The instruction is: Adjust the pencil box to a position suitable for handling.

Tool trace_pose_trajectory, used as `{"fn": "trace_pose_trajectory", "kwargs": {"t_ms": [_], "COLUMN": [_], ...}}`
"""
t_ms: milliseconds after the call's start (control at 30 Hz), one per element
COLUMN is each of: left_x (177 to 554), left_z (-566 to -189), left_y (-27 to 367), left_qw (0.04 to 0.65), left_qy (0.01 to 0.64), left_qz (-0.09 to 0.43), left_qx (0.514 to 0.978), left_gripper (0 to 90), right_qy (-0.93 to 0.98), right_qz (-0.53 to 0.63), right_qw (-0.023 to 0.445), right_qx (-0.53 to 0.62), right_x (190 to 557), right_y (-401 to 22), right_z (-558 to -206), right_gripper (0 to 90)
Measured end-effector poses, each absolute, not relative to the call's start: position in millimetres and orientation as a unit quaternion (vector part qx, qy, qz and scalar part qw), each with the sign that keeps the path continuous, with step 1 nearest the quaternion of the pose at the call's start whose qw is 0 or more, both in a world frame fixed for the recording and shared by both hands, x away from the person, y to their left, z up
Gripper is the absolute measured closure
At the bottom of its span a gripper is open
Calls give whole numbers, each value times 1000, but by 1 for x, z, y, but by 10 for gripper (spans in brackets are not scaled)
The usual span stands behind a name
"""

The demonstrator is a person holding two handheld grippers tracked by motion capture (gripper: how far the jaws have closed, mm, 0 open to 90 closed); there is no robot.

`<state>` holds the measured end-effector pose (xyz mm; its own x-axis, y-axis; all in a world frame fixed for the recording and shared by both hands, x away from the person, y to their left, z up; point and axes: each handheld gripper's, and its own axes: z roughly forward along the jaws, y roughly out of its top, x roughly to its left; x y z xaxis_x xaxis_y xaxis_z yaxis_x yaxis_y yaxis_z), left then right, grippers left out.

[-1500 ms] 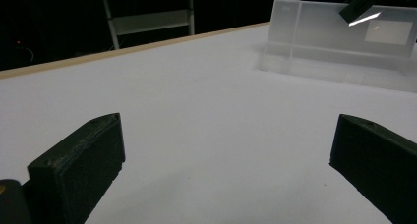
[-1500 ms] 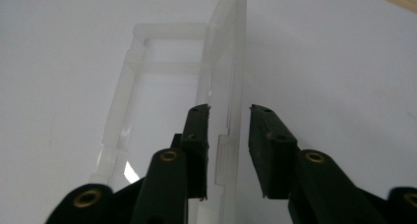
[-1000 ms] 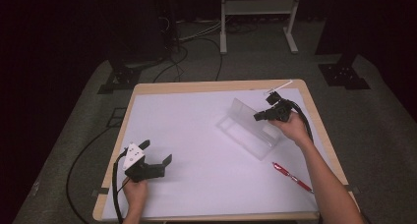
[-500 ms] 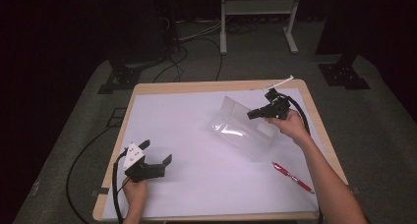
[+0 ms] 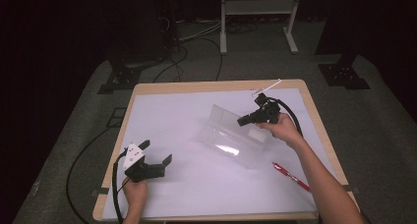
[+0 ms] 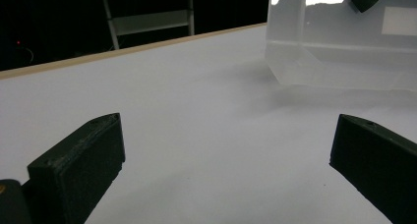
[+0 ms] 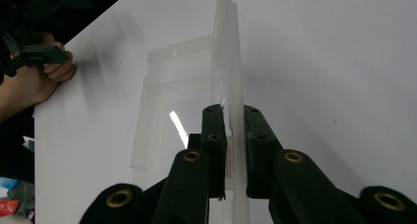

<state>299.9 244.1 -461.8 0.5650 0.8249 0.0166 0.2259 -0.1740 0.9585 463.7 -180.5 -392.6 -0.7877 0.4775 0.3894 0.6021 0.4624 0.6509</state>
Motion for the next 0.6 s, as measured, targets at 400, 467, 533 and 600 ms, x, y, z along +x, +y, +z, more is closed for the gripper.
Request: {"fn": "trace_pose_trajectory", "kwargs": {"t_ms": [400, 467, 533, 600], "left_x": [300, 300, 300, 300], "left_z": [-462, -462, -462, -462], "left_y": [244, 244, 244, 244], "left_qw": [526, 526, 526, 526], "left_qy": [369, 369, 369, 369], "left_qz": [285, 285, 285, 285], "left_qx": [711, 711, 711, 711], "left_gripper": [0, 0, 0, 0], "right_qy": [-858, -858, -860, -862], "right_qz": [-402, -401, -398, -394], "right_qw": [87, 88, 88, 87], "right_qx": [-308, -309, -308, -307], "right_x": [464, 464, 465, 465], "right_y": [-170, -169, -167, -166], "right_z": [-404, -406, -409, -412], "right_gripper": [810, 810, 810, 809]}}
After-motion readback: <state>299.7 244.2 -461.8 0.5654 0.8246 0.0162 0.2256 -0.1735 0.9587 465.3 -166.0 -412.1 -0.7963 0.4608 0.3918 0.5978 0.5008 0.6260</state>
